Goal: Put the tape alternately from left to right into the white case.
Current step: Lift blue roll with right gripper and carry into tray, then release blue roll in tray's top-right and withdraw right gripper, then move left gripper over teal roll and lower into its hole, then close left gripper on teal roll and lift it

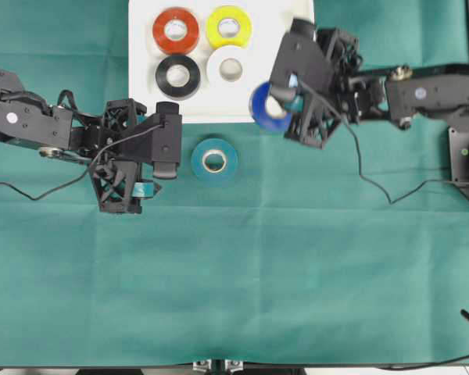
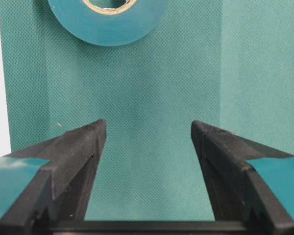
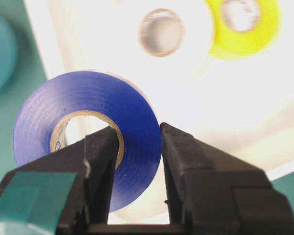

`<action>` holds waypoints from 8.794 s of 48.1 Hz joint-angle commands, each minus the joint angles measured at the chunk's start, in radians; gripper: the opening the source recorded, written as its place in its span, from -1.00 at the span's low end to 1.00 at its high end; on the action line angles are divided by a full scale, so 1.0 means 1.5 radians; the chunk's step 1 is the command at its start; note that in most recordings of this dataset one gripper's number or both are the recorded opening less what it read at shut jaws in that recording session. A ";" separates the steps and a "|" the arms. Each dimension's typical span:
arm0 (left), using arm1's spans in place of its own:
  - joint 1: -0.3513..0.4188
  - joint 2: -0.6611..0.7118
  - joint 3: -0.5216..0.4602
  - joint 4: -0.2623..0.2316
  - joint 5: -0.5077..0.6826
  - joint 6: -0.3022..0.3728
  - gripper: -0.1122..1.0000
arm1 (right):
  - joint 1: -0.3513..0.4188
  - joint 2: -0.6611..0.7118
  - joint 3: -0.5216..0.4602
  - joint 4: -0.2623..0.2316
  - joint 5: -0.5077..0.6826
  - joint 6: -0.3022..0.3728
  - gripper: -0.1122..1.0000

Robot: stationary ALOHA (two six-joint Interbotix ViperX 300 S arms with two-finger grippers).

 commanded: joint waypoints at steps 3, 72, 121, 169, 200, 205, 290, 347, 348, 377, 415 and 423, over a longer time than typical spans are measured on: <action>-0.003 -0.012 -0.016 -0.002 -0.003 -0.001 0.93 | -0.028 -0.015 -0.016 -0.015 -0.015 -0.001 -0.27; -0.007 -0.008 -0.022 -0.002 -0.003 -0.004 0.93 | -0.287 0.145 -0.060 -0.073 -0.178 -0.004 -0.27; -0.011 -0.008 -0.027 -0.003 -0.002 -0.005 0.93 | -0.287 0.146 -0.041 -0.073 -0.182 -0.015 0.65; -0.012 -0.011 -0.027 -0.003 -0.003 -0.004 0.93 | -0.144 -0.021 0.027 -0.073 -0.182 -0.012 0.63; -0.011 -0.010 -0.030 -0.002 -0.003 -0.004 0.93 | 0.033 -0.104 0.109 -0.073 -0.182 -0.009 0.63; -0.012 -0.010 -0.030 -0.003 -0.002 -0.004 0.93 | 0.055 -0.116 0.124 -0.073 -0.183 -0.007 0.63; -0.018 0.137 -0.175 0.001 -0.064 0.037 0.93 | 0.091 -0.128 0.169 -0.071 -0.183 -0.002 0.63; 0.003 0.153 -0.170 0.001 -0.036 0.040 0.96 | 0.092 -0.128 0.172 -0.071 -0.196 -0.001 0.63; 0.005 0.152 -0.171 0.002 -0.036 0.040 0.96 | 0.092 -0.128 0.172 -0.071 -0.196 -0.001 0.63; 0.007 0.171 -0.171 0.001 -0.036 0.040 0.13 | 0.091 -0.128 0.176 -0.071 -0.196 -0.002 0.63; 0.007 0.176 -0.173 0.001 -0.028 0.037 -0.84 | 0.091 -0.128 0.177 -0.071 -0.196 -0.001 0.62; 0.007 0.172 -0.175 0.001 -0.027 0.038 -0.84 | 0.091 -0.128 0.178 -0.071 -0.196 -0.001 0.62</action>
